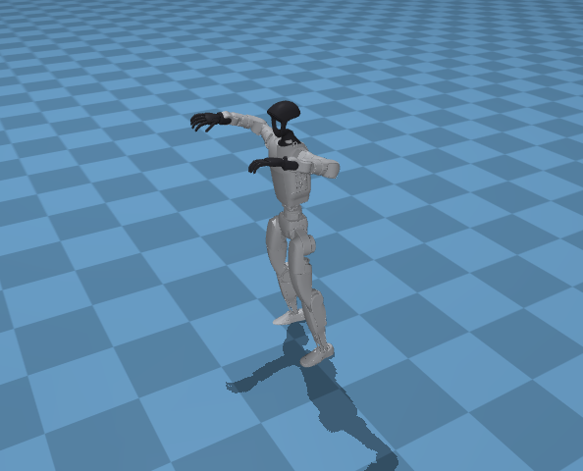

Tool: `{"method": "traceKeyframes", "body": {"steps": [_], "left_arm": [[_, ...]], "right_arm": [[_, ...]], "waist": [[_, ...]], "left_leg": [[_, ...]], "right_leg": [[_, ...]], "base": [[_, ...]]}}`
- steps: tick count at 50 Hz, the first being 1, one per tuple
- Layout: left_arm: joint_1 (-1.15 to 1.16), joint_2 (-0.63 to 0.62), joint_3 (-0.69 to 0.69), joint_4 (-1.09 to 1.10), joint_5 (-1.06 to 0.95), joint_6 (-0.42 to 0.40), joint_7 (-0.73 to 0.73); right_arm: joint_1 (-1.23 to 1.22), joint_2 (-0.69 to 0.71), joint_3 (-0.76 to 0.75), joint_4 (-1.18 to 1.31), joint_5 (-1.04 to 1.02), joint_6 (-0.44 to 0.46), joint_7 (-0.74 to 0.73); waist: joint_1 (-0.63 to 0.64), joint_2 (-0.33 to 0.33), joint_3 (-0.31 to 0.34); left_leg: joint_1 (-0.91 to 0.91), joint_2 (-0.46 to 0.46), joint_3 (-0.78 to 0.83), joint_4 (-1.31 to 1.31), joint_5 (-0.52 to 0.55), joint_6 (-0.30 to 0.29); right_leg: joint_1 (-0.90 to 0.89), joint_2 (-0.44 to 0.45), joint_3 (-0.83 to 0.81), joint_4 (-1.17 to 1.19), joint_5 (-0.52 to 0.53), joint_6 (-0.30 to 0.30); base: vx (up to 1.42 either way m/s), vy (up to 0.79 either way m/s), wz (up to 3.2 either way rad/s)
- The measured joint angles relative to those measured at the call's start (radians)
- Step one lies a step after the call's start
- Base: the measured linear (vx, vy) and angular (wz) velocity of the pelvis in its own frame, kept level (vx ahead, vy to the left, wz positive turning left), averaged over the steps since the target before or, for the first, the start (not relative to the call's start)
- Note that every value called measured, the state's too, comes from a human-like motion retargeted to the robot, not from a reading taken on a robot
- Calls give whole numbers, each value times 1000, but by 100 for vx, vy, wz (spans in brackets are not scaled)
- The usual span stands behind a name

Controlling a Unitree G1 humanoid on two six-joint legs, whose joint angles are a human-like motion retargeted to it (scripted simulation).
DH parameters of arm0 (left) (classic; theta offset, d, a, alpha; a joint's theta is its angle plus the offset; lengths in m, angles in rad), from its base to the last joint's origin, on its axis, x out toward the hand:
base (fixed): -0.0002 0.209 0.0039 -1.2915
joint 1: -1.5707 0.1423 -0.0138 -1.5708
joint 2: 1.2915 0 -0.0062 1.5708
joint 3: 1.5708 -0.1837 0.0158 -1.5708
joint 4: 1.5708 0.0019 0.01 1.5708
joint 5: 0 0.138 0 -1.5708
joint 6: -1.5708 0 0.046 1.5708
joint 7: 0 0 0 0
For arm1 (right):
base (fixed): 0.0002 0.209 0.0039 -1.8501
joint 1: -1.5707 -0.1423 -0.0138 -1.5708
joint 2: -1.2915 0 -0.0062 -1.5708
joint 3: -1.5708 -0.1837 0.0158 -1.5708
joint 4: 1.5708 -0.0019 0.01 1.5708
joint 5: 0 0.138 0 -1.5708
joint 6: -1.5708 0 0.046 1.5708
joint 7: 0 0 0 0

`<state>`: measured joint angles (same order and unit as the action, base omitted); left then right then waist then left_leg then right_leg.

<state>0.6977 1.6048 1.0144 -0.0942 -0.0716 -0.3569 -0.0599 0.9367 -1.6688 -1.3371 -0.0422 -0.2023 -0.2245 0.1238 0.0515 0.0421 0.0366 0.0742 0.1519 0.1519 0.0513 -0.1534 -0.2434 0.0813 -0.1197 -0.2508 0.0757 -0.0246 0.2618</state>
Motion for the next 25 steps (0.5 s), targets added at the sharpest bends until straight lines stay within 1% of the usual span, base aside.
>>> {"method": "traceKeyframes", "body": {"steps": [18, 25], "left_arm": [[-41, 1, -45, -1, -20, 14, -53], [-50, 4, -51, 4, -11, 13, -53]], "right_arm": [[10, 1, -16, 3, 11, 9, 28], [11, 4, -18, 6, 9, 9, 32]], "waist": [[3, 2, 7], [4, 4, 11]], "left_leg": [[6, -2, -1, 1, -4, 2], [7, -2, 2, 0, -4, 2]], "right_leg": [[7, -2, -2, 0, -1, 0], [6, -2, 1, -1, -1, 0]], "base": [[0, 0, 0], [0, 0, 0]]}}
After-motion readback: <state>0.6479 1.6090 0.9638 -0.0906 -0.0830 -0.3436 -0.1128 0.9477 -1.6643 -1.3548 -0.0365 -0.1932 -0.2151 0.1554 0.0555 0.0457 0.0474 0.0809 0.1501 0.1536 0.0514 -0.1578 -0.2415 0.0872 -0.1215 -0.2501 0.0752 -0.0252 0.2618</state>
